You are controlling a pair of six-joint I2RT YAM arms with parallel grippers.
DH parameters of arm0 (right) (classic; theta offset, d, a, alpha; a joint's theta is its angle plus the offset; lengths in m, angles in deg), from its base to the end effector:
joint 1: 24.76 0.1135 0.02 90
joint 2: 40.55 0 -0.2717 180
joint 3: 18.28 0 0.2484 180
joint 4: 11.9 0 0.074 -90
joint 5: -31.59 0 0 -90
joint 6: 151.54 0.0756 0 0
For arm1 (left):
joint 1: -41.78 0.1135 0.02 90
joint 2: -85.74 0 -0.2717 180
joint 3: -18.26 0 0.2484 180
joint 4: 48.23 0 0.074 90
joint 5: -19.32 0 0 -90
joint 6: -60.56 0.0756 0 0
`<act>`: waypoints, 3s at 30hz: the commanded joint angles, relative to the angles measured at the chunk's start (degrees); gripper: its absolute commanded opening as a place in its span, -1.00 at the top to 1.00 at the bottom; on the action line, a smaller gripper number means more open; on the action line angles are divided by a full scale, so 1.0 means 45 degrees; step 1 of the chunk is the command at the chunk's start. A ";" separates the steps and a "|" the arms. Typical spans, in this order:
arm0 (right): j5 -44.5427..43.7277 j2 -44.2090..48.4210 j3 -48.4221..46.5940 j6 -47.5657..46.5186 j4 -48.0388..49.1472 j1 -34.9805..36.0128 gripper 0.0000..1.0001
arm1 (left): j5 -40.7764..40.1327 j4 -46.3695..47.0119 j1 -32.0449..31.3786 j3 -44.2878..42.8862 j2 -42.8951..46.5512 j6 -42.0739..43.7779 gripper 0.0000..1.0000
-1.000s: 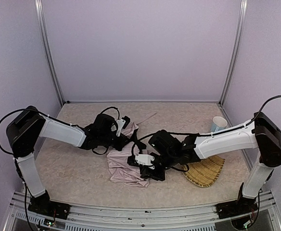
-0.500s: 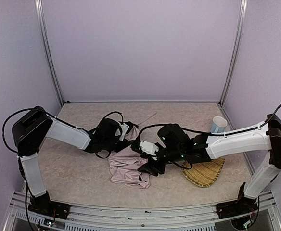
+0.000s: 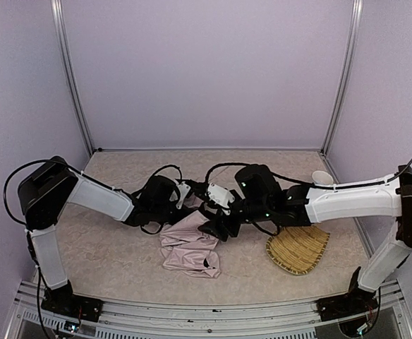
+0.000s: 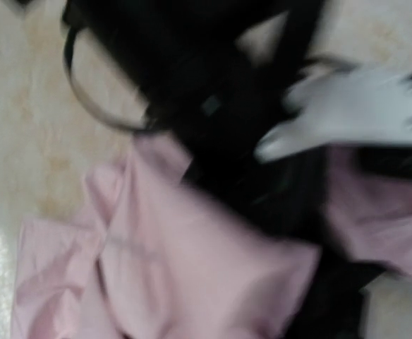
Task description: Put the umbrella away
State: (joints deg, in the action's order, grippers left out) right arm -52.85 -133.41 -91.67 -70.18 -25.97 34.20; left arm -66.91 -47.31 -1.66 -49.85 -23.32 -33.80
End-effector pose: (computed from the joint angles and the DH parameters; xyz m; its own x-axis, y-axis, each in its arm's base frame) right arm 0.1959 0.3398 0.2196 -0.1473 -0.5347 -0.8321 -0.9271 0.3679 -0.0723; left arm 0.2948 -0.2860 0.1114 -0.5206 0.3885 -0.7603 0.6851 0.7215 -0.1004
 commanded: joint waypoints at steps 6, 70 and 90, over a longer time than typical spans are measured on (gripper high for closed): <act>0.3626 0.0212 -0.0029 -0.0433 -0.0654 -0.1622 -0.58 | 0.0197 -0.0478 -0.0249 0.0350 -0.0135 0.0033 1.00; 0.7353 -0.2407 -0.1110 0.4713 0.5628 -0.3805 1.00 | 0.4125 0.1211 0.0077 0.3182 0.6587 0.1831 -0.98; 0.7560 -0.4137 -0.2207 0.4884 0.5086 -0.4236 1.00 | 0.4113 0.2041 0.1220 0.0472 0.2120 0.0892 1.00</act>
State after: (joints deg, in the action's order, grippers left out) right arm -18.77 -149.92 -99.93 -48.04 -1.23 17.13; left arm -48.27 -36.73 1.05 -42.48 -7.41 -29.08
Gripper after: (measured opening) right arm 0.006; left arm 0.016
